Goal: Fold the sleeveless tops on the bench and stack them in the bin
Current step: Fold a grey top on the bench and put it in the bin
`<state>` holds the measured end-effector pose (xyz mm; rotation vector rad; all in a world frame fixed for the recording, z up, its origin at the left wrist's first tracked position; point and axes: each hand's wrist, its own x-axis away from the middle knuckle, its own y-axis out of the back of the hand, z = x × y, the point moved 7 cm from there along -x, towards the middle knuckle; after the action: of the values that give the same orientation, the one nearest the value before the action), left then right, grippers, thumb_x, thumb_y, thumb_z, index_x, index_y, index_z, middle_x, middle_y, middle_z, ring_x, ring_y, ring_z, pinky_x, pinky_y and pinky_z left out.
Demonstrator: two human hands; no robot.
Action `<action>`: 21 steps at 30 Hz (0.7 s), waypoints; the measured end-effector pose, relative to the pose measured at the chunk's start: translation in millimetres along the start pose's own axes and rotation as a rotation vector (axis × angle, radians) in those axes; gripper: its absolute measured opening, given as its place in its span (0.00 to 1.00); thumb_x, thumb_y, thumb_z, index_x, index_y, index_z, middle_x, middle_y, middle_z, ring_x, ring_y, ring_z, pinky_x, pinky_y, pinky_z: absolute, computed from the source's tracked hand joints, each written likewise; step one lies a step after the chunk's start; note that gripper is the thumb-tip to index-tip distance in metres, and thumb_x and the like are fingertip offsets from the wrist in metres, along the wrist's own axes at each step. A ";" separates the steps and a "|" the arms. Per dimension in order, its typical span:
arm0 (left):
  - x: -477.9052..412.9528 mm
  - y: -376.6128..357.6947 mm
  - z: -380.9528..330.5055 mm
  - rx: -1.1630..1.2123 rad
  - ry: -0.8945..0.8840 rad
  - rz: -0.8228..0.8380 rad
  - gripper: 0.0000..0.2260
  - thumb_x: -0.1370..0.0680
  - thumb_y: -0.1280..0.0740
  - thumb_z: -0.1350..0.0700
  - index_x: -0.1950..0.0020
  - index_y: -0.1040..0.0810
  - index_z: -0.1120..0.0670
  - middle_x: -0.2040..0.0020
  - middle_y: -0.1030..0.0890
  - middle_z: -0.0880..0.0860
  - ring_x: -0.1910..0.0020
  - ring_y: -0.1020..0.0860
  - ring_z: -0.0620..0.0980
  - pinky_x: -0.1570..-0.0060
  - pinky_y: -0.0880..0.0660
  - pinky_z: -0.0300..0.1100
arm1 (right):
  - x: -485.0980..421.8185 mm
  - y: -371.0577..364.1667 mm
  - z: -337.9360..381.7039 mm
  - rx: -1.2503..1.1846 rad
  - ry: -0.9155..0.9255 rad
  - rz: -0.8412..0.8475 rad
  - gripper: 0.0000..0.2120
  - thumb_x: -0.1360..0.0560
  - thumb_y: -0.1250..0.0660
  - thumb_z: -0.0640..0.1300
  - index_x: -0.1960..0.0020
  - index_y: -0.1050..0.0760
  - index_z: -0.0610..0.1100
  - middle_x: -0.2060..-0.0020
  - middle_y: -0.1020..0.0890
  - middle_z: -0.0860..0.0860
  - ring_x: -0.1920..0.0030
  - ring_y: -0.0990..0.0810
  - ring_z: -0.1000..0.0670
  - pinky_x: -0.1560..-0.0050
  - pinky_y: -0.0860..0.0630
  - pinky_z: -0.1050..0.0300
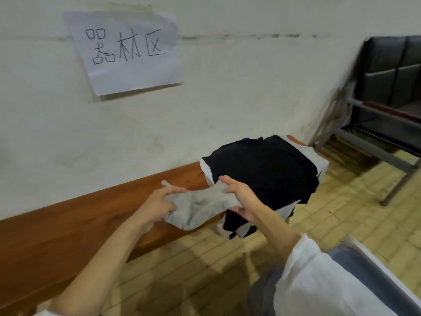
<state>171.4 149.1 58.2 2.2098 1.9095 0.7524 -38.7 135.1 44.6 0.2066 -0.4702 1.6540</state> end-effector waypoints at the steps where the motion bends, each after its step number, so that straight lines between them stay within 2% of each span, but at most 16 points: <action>1: 2.0 -15.4 -16.7 -0.006 -0.051 0.027 0.23 0.25 0.39 0.71 0.39 0.22 0.47 0.34 0.35 0.48 0.35 0.36 0.48 0.50 0.30 0.41 | 9.4 17.3 7.5 -0.013 0.037 -0.043 0.23 0.24 0.43 0.35 0.31 0.30 0.48 0.41 0.23 0.46 0.61 0.21 0.52 0.67 0.23 0.62; 3: 7.3 -58.2 -49.8 -0.003 -0.154 0.096 0.23 0.25 0.40 0.71 0.39 0.22 0.47 0.36 0.35 0.46 0.37 0.36 0.45 0.52 0.30 0.37 | 36.0 64.2 20.6 0.016 0.113 -0.151 0.23 0.26 0.43 0.35 0.33 0.27 0.49 0.43 0.22 0.46 0.62 0.21 0.52 0.67 0.25 0.62; 6: 8.5 -126.4 -88.1 -0.067 -0.286 0.196 0.24 0.26 0.40 0.71 0.36 0.24 0.50 0.37 0.31 0.46 0.42 0.32 0.43 0.57 0.31 0.30 | 72.2 135.1 29.7 0.063 0.199 -0.310 0.23 0.28 0.40 0.35 0.35 0.25 0.48 0.40 0.23 0.48 0.51 0.21 0.48 0.56 0.25 0.57; 7: 8.9 -162.8 -103.0 -0.115 -0.331 0.245 0.25 0.27 0.41 0.72 0.36 0.24 0.51 0.35 0.29 0.48 0.44 0.29 0.45 0.58 0.31 0.31 | 88.3 170.6 26.6 0.066 0.214 -0.386 0.24 0.30 0.39 0.35 0.35 0.25 0.48 0.39 0.23 0.49 0.48 0.22 0.47 0.54 0.26 0.56; 10: 9.9 -250.1 -127.7 -0.212 -0.395 0.358 0.27 0.29 0.42 0.74 0.35 0.24 0.53 0.35 0.27 0.55 0.50 0.23 0.52 0.62 0.27 0.37 | 123.4 242.0 12.4 0.067 0.207 -0.538 0.24 0.28 0.41 0.32 0.36 0.26 0.48 0.42 0.24 0.47 0.51 0.23 0.43 0.59 0.27 0.51; 12: 14.3 -315.6 -136.9 -0.246 -0.386 0.462 0.28 0.29 0.44 0.75 0.32 0.27 0.57 0.37 0.27 0.55 0.54 0.22 0.49 0.70 0.31 0.35 | 148.7 289.2 -6.9 0.078 0.172 -0.649 0.24 0.26 0.43 0.29 0.33 0.28 0.45 0.43 0.25 0.49 0.49 0.21 0.42 0.54 0.23 0.48; 13: 16.2 -347.1 -138.1 -0.271 -0.370 0.517 0.29 0.28 0.45 0.76 0.31 0.28 0.57 0.40 0.27 0.54 0.61 0.23 0.45 0.76 0.34 0.33 | 158.7 310.4 -19.8 0.075 0.150 -0.694 0.24 0.25 0.43 0.29 0.32 0.29 0.43 0.44 0.25 0.49 0.51 0.21 0.44 0.54 0.23 0.52; 15: 16.4 -415.1 -132.4 -0.387 -0.319 0.618 0.29 0.26 0.47 0.74 0.29 0.29 0.53 0.49 0.26 0.54 0.75 0.32 0.45 0.80 0.41 0.32 | 178.2 355.4 -53.7 0.063 0.094 -0.775 0.23 0.25 0.43 0.30 0.31 0.30 0.42 0.50 0.24 0.49 0.61 0.24 0.52 0.67 0.26 0.62; 16: 11.4 -440.3 -125.8 -0.426 -0.292 0.646 0.29 0.26 0.47 0.73 0.30 0.29 0.52 0.52 0.26 0.55 0.76 0.35 0.46 0.81 0.42 0.32 | 182.8 371.8 -70.5 0.065 0.061 -0.802 0.23 0.25 0.44 0.31 0.31 0.30 0.42 0.56 0.24 0.49 0.64 0.27 0.52 0.71 0.31 0.63; 19: 5.1 -508.1 -103.2 -0.495 -0.227 0.689 0.27 0.25 0.47 0.72 0.32 0.27 0.50 0.50 0.24 0.55 0.70 0.31 0.48 0.78 0.37 0.36 | 196.2 414.6 -123.7 0.052 -0.048 -0.877 0.19 0.25 0.45 0.31 0.38 0.29 0.44 0.67 0.28 0.50 0.68 0.31 0.52 0.77 0.37 0.68; 21: 3.8 -545.9 -83.7 -0.542 -0.203 0.722 0.25 0.23 0.48 0.71 0.31 0.28 0.52 0.42 0.27 0.54 0.58 0.26 0.51 0.73 0.31 0.37 | 200.5 434.7 -156.5 0.043 -0.108 -0.914 0.14 0.23 0.46 0.32 0.44 0.32 0.48 0.67 0.29 0.50 0.68 0.30 0.51 0.79 0.37 0.70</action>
<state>-352.8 239.7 -90.0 2.4370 0.6611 0.9341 -472.4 349.6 -95.3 0.4651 -0.3407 0.7588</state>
